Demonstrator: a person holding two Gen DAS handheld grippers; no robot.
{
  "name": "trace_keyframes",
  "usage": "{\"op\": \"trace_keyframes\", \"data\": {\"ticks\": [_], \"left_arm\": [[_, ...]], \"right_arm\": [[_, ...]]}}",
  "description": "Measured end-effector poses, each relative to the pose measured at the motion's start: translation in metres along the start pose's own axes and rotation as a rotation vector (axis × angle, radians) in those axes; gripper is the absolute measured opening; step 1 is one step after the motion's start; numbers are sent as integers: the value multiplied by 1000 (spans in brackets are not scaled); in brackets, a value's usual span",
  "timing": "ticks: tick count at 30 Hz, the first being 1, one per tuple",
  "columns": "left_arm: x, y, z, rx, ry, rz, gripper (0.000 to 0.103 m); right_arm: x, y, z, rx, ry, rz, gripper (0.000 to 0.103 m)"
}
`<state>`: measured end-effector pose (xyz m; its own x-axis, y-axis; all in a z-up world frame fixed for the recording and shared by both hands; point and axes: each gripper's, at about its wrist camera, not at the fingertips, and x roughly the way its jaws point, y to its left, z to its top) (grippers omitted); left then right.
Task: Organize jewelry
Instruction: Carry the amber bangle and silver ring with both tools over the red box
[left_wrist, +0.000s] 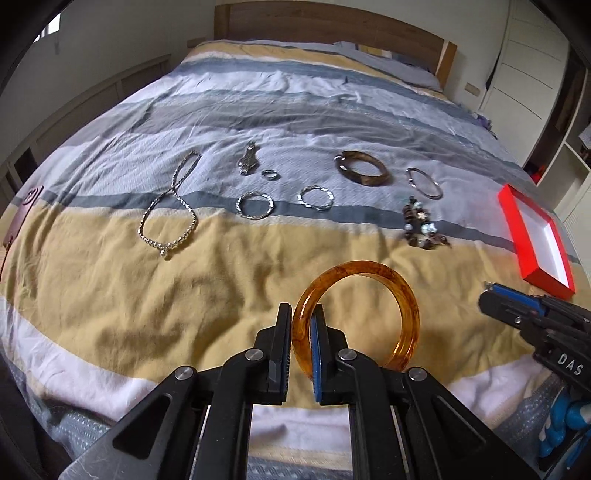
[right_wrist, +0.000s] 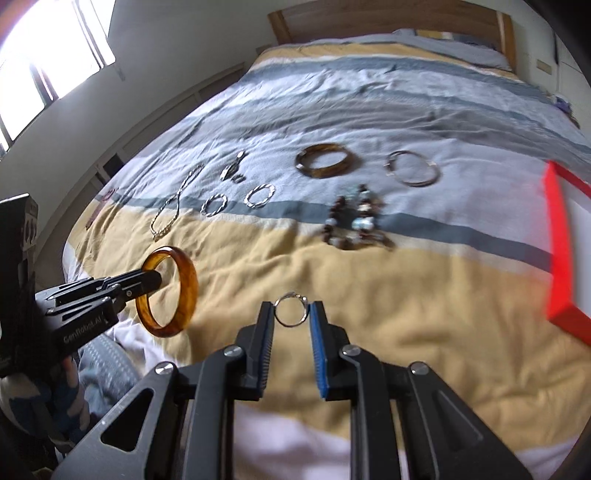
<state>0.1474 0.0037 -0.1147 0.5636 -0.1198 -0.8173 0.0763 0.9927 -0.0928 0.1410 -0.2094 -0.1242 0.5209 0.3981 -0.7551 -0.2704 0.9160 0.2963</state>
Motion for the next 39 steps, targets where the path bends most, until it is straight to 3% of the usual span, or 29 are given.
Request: {"op": "trace_keyframes", "data": {"ticks": [7, 16, 24, 34, 39], "left_arm": [[-27, -54, 13, 73, -35, -52, 9], [-21, -184, 52, 199, -23, -222, 9], [16, -300, 73, 342, 5, -250, 9], [73, -367, 74, 437, 67, -220, 9], [98, -381, 75, 453, 96, -189, 9]], "right_arm": [[-78, -45, -7, 29, -120, -75, 18], [-145, -154, -7, 121, -177, -264, 18], [-139, -237, -16, 243, -136, -387, 18], [-120, -277, -27, 290, -71, -437, 18], [-109, -288, -30, 293, -37, -449, 19]]}}
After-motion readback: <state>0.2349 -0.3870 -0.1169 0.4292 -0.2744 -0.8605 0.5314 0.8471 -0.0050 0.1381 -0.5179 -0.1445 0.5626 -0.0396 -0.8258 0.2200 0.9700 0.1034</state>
